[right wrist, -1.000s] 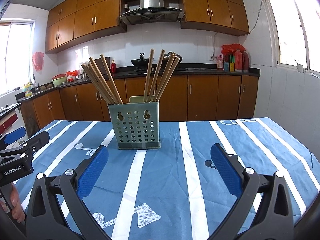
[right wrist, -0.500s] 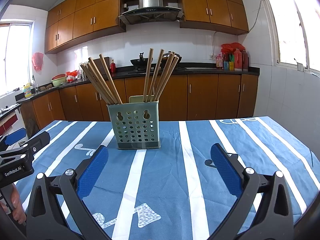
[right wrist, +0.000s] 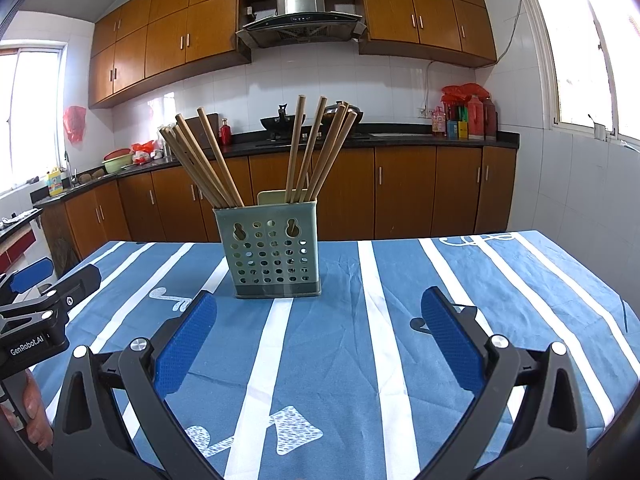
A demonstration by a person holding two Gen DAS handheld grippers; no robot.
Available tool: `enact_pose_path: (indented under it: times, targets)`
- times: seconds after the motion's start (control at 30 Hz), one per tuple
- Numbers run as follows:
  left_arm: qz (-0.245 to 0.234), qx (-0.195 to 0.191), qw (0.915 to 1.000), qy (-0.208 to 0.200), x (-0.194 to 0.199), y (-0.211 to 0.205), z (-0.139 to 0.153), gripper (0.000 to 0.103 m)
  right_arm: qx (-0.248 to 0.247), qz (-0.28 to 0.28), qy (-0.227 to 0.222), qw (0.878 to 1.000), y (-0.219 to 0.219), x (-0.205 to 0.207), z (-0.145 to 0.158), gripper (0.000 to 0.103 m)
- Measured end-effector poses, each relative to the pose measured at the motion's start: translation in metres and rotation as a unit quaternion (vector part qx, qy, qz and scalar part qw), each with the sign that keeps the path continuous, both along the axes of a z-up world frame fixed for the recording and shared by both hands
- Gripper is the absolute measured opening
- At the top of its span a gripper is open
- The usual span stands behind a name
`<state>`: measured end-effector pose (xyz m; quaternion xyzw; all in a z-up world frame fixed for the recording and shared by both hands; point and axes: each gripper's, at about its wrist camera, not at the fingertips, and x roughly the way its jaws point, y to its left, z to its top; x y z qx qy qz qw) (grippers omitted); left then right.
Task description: Organize utensils
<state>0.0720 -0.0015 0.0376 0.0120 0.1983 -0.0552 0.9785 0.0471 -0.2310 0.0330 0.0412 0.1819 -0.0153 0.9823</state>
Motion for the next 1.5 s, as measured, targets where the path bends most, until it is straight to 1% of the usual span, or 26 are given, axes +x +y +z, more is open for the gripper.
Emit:
enact_pose_path:
  times: [1.5]
  targets:
    - [-0.002,0.002,1.0,0.004,0.003,-0.0025,-0.0016,0.099,0.004,-0.002,0.003,1.0,0.0048,-0.0009,-0.002,0.101]
